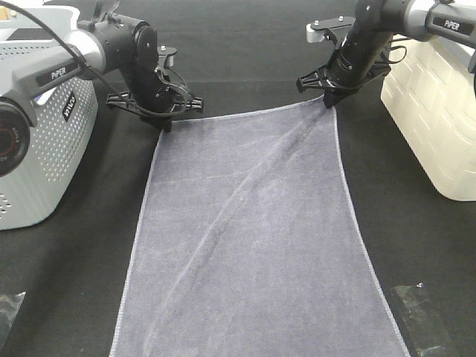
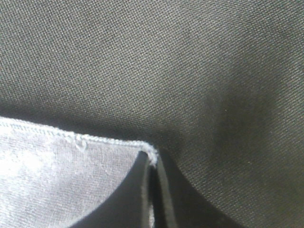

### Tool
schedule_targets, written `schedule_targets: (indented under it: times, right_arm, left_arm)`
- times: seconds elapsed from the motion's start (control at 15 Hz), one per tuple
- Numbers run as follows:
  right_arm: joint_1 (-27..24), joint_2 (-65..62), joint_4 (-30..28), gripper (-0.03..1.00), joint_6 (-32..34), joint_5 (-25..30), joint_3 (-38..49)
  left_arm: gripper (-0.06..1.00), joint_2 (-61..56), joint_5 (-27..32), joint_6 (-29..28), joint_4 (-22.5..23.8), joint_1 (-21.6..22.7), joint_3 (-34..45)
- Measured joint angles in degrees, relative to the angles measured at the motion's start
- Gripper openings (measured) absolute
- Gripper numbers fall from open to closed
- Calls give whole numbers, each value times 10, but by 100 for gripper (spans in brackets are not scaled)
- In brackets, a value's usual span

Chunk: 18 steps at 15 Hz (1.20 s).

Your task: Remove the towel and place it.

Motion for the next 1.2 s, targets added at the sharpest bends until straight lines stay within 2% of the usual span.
schedule_targets:
  times: [0.07,0.27,0.53,0.6,0.73,0.93,1.07,1.2]
  right_arm:
    - [0,0,0,0,0,0,0]
    - [0,0,-8,0,0,-6,0]
    - [0,0,-16,0,1,-70,-9]
    - [0,0,-16,0,1,-70,-9]
    - [0,0,-27,0,1,-127,-14]
    - [0,0,-41,0,0,-201,-14]
    - [0,7,-53,0,0,-262,-14]
    - [0,28,-56,0,0,-308,-14]
  left_arm:
    - [0,1,-1,6,0,0,-3]
    - [0,6,-20,10,18,0,-34]
    - [0,6,-76,8,75,0,-70]
    - [0,6,-76,8,75,0,-70]
    - [0,6,-131,8,92,0,-70]
    - [0,6,-213,-11,142,0,-70]
    - [0,13,-261,-36,182,1,-70]
    - [0,26,-316,-64,198,8,-71]
